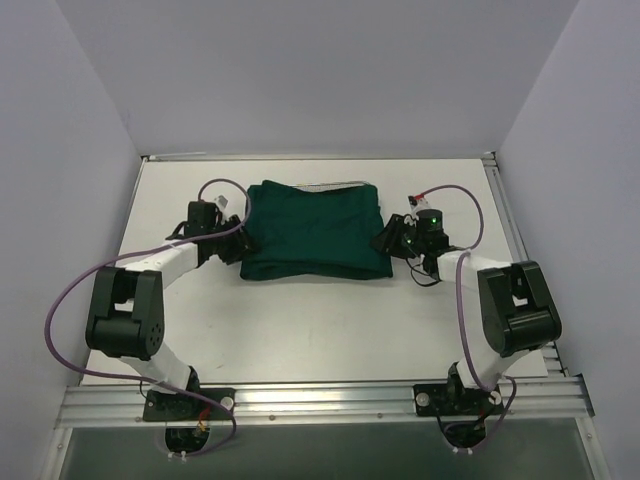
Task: Open and lay out the surgical kit
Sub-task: Move the surgical kit at the center of the board, then open the surgical kit at the center of the board.
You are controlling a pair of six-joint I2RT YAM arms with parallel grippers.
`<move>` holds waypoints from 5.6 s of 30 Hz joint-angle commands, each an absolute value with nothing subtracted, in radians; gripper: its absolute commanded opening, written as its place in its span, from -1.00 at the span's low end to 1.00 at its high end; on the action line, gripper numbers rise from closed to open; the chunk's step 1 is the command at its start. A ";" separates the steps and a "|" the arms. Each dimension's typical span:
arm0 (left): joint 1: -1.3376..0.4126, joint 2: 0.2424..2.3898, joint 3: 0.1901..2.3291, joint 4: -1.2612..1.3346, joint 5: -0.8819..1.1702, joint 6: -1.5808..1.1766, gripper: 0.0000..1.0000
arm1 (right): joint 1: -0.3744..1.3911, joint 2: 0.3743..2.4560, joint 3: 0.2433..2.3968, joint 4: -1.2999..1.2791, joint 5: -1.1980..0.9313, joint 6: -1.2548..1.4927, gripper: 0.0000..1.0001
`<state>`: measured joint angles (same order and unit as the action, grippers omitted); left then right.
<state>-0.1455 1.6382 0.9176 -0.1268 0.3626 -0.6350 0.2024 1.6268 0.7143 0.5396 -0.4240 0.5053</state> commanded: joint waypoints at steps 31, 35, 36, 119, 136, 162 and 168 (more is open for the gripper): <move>-0.132 0.622 1.074 -0.928 -0.162 -0.646 0.88 | 0.976 1.816 1.409 0.126 0.146 0.034 0.54; -0.132 0.520 1.083 -0.994 -0.297 -0.669 0.87 | 1.020 1.922 1.500 0.139 0.208 0.015 0.38; -0.132 0.509 1.089 -1.012 -0.323 -0.670 0.87 | 1.025 1.936 1.521 0.141 0.212 0.012 0.36; -0.705 1.409 1.333 -0.589 0.009 -0.552 0.77 | 0.006 1.353 1.054 -0.152 0.724 0.371 -0.94; -0.988 1.980 1.718 -0.529 -0.343 -0.354 0.89 | -0.057 1.160 1.097 -0.147 0.135 0.319 0.80; -1.040 2.255 2.031 -0.667 -0.465 -0.351 0.48 | -0.054 1.100 1.060 -0.137 0.090 0.293 0.79; -1.040 2.261 2.036 -0.660 -0.453 -0.357 0.21 | -0.055 1.097 1.052 -0.133 0.087 0.299 0.79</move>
